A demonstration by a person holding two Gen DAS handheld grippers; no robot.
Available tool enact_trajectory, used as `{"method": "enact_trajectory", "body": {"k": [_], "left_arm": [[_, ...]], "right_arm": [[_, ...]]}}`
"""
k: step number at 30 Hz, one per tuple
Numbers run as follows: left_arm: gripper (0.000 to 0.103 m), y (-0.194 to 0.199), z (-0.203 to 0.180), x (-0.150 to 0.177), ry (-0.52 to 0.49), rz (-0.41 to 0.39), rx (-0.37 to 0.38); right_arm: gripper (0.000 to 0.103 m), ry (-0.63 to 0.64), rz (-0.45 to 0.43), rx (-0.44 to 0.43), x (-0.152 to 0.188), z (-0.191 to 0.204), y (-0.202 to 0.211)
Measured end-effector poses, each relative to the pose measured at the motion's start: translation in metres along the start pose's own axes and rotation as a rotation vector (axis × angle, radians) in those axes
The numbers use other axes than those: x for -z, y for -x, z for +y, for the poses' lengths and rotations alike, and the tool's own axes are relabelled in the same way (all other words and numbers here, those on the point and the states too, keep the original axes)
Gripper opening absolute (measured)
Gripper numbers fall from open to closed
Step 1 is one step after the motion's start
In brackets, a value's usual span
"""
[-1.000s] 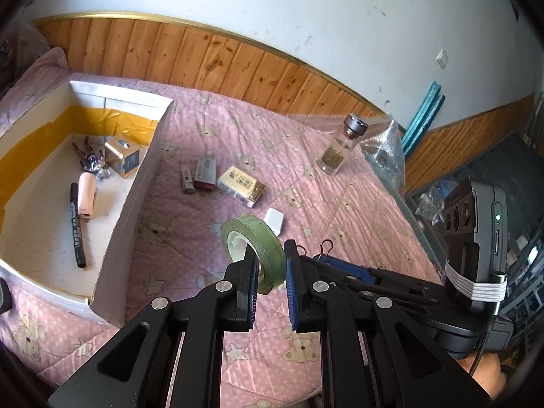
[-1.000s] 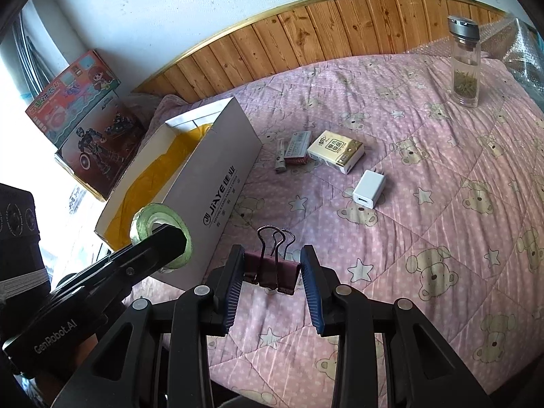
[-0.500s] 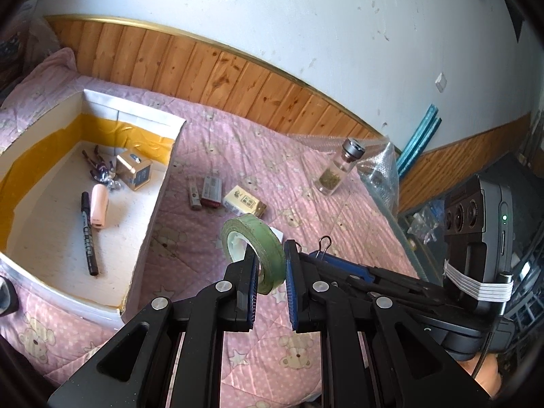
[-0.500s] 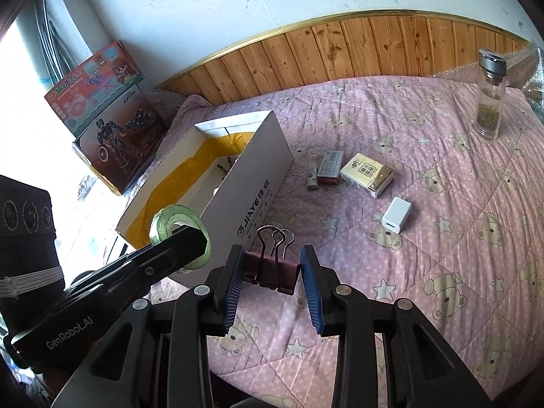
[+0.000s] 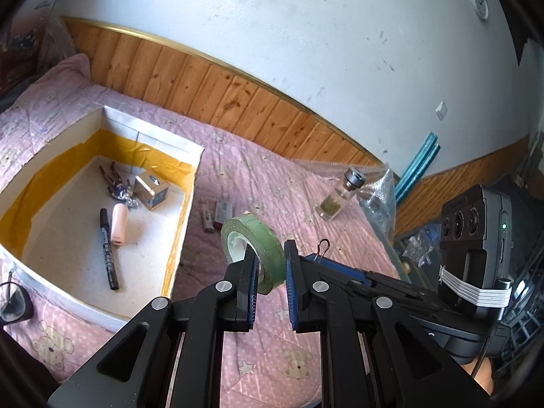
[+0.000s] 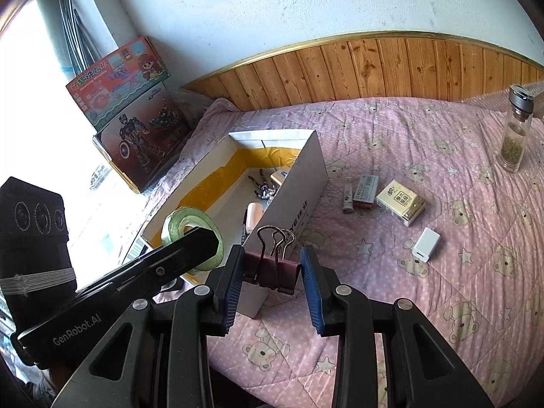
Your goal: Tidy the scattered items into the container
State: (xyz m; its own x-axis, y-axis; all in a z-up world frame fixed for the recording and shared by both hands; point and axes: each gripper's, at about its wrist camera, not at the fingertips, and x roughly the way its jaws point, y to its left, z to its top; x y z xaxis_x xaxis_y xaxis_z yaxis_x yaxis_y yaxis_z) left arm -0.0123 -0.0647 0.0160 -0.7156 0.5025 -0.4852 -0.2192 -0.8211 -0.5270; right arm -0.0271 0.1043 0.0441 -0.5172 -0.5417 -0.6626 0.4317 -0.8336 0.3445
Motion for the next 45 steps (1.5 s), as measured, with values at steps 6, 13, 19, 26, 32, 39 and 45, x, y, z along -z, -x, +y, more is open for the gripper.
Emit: {"method": "enact_trajectory", "body": {"k": [6, 13, 19, 26, 32, 39, 45], "left_arm": [[0.014, 0.008, 0.013, -0.007, 0.023, -0.024, -0.011], [0.015, 0.016, 0.029, -0.015, 0.047, -0.048, -0.03], [0.014, 0.022, 0.043, -0.022, 0.068, -0.068, -0.049], [0.015, 0.028, 0.061, -0.03, 0.091, -0.085, -0.079], [0.015, 0.031, 0.078, -0.039, 0.106, -0.101, -0.102], [0.015, 0.027, 0.095, -0.046, 0.12, -0.103, -0.128], [0.015, 0.022, 0.108, -0.051, 0.118, -0.099, -0.153]], "right_arm": [[0.035, 0.025, 0.002, -0.013, -0.006, 0.011, -0.005], [0.035, 0.056, 0.008, -0.031, -0.011, 0.026, -0.012], [0.035, 0.08, 0.01, -0.047, -0.017, 0.038, -0.019], [0.035, 0.109, 0.013, -0.065, -0.026, 0.051, -0.028], [0.035, 0.127, 0.02, -0.074, -0.032, 0.059, -0.038], [0.035, 0.136, 0.032, -0.079, -0.038, 0.062, -0.05], [0.035, 0.143, 0.047, -0.084, -0.041, 0.062, -0.062]]}}
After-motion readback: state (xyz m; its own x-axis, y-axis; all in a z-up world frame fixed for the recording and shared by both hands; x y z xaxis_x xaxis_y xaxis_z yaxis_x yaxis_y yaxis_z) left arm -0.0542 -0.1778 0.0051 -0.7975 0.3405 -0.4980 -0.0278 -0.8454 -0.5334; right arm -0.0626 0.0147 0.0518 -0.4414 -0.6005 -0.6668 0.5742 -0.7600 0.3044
